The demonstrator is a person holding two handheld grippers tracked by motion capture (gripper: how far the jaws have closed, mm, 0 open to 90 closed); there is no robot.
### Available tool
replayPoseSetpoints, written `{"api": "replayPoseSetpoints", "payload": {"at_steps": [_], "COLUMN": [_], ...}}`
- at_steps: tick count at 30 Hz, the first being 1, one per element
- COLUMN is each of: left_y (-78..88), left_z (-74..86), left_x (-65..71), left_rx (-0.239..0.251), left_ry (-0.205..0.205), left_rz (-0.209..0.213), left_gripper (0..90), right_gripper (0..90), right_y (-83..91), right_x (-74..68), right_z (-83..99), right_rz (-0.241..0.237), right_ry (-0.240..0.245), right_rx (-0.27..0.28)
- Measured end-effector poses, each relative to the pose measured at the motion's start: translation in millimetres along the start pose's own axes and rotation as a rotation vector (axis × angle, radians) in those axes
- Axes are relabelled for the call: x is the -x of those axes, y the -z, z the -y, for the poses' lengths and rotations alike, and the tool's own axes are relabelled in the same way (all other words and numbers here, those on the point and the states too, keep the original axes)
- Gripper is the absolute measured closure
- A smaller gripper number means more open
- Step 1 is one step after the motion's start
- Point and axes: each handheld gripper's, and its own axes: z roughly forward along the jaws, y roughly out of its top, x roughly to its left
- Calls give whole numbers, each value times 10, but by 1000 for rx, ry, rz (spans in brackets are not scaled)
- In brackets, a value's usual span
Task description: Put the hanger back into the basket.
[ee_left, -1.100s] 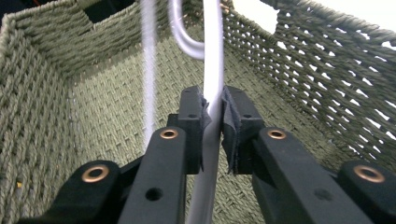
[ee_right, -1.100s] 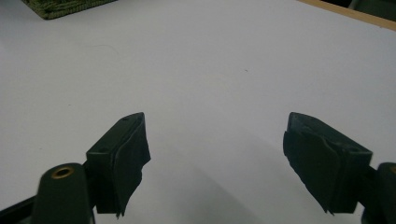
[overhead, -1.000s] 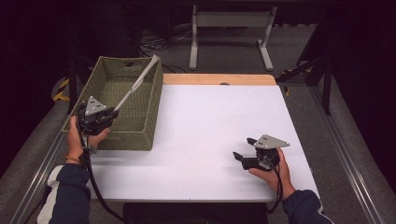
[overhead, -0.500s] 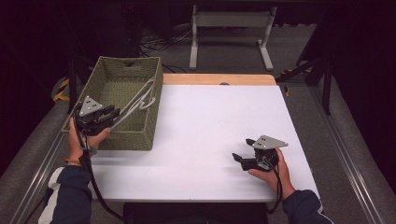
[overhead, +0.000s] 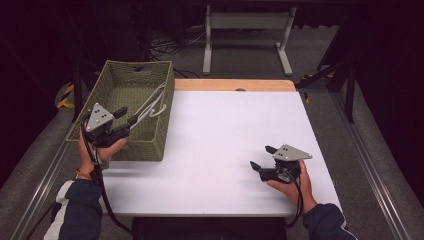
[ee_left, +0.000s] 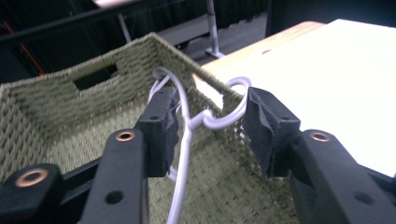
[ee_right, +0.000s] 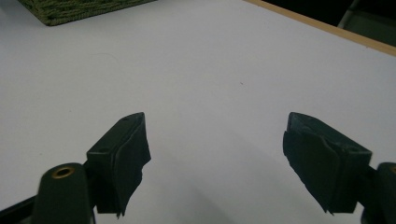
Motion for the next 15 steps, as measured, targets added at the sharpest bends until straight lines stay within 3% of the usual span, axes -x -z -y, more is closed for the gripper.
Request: {"api": "replayPoseSetpoints", "payload": {"at_steps": [7,15], "left_y": [53,104], "left_z": [-89,-123], "left_x": [212,425], "left_rx": [74,128], "left_ry": [-54,-74], "left_rz": [25,72], "left_gripper": [440,311], "right_gripper": [226,224], "right_y": [51,128], "right_x": [-32,-55], "right_z": [-32,-80], "right_rz": [19,55], "right_ry": [24,56], "right_rx": [39,93]}}
